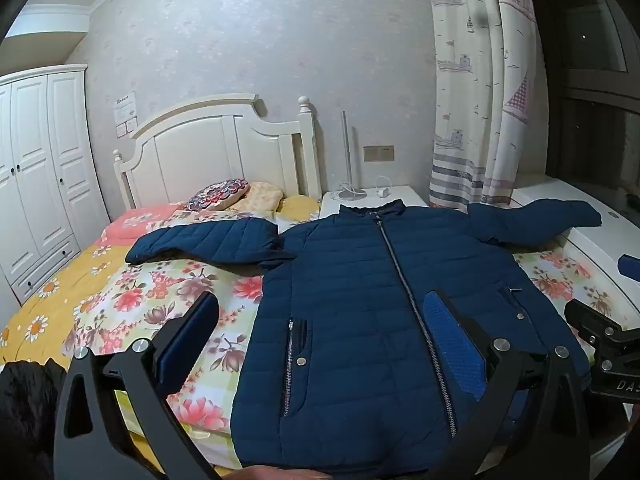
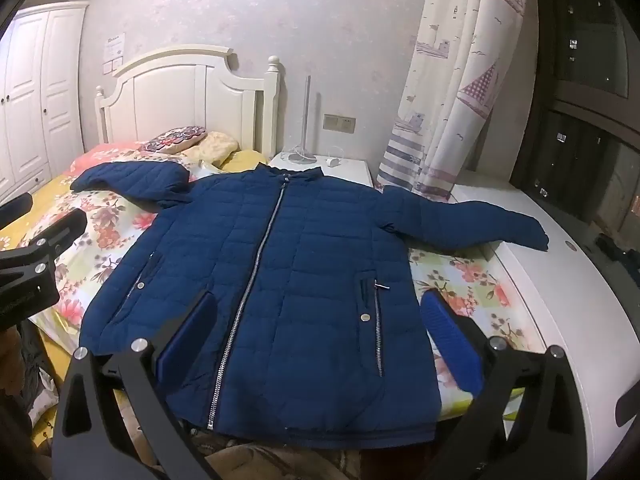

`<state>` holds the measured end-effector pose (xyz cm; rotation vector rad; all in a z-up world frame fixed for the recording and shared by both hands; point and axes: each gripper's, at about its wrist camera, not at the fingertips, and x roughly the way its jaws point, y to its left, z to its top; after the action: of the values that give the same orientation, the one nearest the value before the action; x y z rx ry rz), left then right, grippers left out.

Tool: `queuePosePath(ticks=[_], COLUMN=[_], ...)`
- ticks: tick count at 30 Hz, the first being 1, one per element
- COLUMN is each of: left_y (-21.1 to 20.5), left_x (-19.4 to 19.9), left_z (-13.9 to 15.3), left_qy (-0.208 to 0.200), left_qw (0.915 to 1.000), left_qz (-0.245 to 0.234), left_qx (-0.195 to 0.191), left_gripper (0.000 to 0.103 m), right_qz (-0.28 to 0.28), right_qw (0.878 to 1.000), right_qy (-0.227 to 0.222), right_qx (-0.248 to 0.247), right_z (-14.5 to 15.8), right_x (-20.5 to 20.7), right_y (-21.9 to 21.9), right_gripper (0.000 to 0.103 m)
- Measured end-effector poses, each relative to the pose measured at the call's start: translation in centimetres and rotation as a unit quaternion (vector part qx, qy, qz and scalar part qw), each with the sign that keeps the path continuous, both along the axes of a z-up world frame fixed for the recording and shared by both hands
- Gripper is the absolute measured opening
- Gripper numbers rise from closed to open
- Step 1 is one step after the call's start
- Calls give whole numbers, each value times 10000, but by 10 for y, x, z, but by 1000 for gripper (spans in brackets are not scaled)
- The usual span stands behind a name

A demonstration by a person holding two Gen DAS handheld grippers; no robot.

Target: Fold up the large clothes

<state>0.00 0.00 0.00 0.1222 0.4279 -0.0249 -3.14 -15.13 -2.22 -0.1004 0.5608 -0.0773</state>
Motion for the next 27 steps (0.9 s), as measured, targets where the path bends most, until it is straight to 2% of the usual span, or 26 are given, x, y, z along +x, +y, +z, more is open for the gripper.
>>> queuePosePath(ticks=[27], left_y=[5], left_x=[-3], left_z=[0], left_qy=[30], left_qw=[10000], left_qz=[3], left_qx=[-40], left_gripper=[98], right_qz=[24], right_qw=[10000], right_qy=[-12], right_qx=[28], right_z=[-1], right_x=[0], right_y=[4], right_gripper=[101])
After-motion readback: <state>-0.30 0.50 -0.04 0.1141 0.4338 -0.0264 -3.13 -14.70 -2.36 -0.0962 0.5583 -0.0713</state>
